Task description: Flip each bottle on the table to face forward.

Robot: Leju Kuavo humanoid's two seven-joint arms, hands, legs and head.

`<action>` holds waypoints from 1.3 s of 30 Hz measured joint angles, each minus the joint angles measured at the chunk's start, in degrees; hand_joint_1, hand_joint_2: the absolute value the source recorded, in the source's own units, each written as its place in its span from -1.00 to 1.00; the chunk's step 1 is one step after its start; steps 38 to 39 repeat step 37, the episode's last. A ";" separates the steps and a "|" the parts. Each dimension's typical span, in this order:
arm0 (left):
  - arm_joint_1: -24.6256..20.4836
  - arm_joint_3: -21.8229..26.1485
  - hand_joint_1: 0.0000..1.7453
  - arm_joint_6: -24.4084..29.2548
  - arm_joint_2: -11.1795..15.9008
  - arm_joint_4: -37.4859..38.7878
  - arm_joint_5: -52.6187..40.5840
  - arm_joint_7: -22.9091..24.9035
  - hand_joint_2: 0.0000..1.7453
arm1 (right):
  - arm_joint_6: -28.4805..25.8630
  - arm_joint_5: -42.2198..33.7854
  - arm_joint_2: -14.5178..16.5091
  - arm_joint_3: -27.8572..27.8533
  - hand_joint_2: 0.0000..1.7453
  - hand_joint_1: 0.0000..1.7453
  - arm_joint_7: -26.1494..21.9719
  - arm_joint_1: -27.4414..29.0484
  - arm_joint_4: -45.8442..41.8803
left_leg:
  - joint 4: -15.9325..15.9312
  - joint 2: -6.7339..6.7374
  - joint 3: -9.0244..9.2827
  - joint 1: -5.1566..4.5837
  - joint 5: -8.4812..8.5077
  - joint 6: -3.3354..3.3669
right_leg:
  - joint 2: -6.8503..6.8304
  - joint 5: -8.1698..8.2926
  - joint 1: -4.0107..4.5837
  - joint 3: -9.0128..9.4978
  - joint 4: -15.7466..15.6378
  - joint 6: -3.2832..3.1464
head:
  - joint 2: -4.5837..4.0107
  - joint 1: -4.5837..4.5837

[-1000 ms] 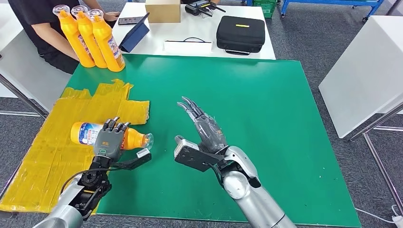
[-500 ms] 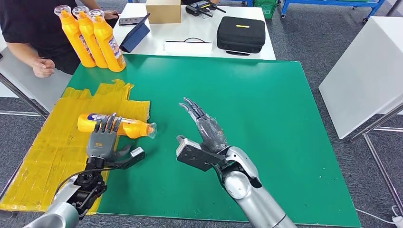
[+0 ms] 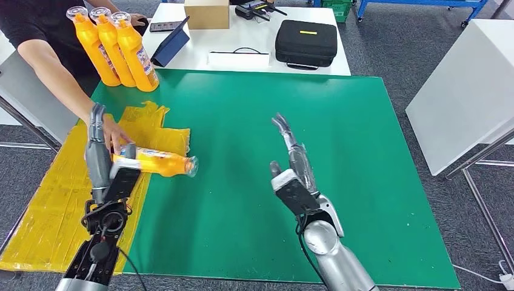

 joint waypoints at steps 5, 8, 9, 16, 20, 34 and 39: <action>3.72 -5.53 -1.00 -14.84 -2.90 -7.35 24.17 -3.11 -1.00 | -3.73 -5.59 0.01 -2.52 -1.00 -1.00 -7.10 2.47 -0.82 | 0.00 -0.09 -0.02 0.02 0.01 0.00 | -0.05 -0.02 0.01 0.03 0.00 0.00 | 0.00 0.00; 4.45 -8.88 -1.00 -18.56 -4.82 -7.71 27.68 -3.16 -1.00 | -5.04 -5.16 0.00 -3.20 -1.00 -1.00 -7.57 4.39 -2.85 | 0.00 -0.08 -0.02 0.02 0.01 0.00 | -0.04 -0.02 0.01 0.03 0.00 0.00 | 0.00 0.01; 4.58 -9.69 -1.00 -19.15 -5.32 -7.71 28.28 -3.17 -1.00 | -5.41 -4.95 -0.01 -3.49 -1.00 -1.00 -7.55 5.10 -3.70 | 0.00 -0.08 -0.02 0.01 0.00 0.00 | -0.04 -0.02 0.01 0.03 0.00 0.00 | 0.00 0.01; 4.98 -12.08 -1.00 -20.93 -6.83 -7.71 28.23 -2.73 -1.00 | -7.52 -4.88 -0.10 -4.77 -1.00 -1.00 -8.17 7.74 -7.29 | 0.00 -0.07 -0.01 0.03 0.01 0.00 | -0.04 -0.02 0.03 0.02 0.00 0.01 | 0.00 -0.01; 5.29 -12.92 -1.00 -22.62 -7.47 -7.71 26.63 -1.95 -1.00 | -12.62 -8.22 -0.27 -5.54 -1.00 -1.00 -11.71 9.35 -8.67 | -0.01 -0.07 -0.02 0.03 0.02 0.00 | -0.04 -0.02 0.03 0.04 0.00 0.01 | 0.00 0.01; 5.75 -14.79 -1.00 -22.98 -8.12 -7.76 24.66 -1.72 -1.00 | -13.43 -10.74 -0.85 -5.46 -1.00 -1.00 -12.48 11.10 -10.80 | -0.01 -0.07 -0.02 0.03 0.01 0.00 | -0.03 -0.02 0.02 0.05 0.00 0.01 | 0.00 -0.01; 6.55 -15.63 -1.00 -20.02 -8.12 -8.17 22.12 -2.29 -1.00 | -13.20 -11.32 -0.89 -5.13 -1.00 -1.00 -12.39 11.07 -10.80 | -0.02 -0.06 -0.02 0.03 0.00 0.00 | -0.03 -0.02 0.02 0.06 0.00 0.01 | 0.00 0.00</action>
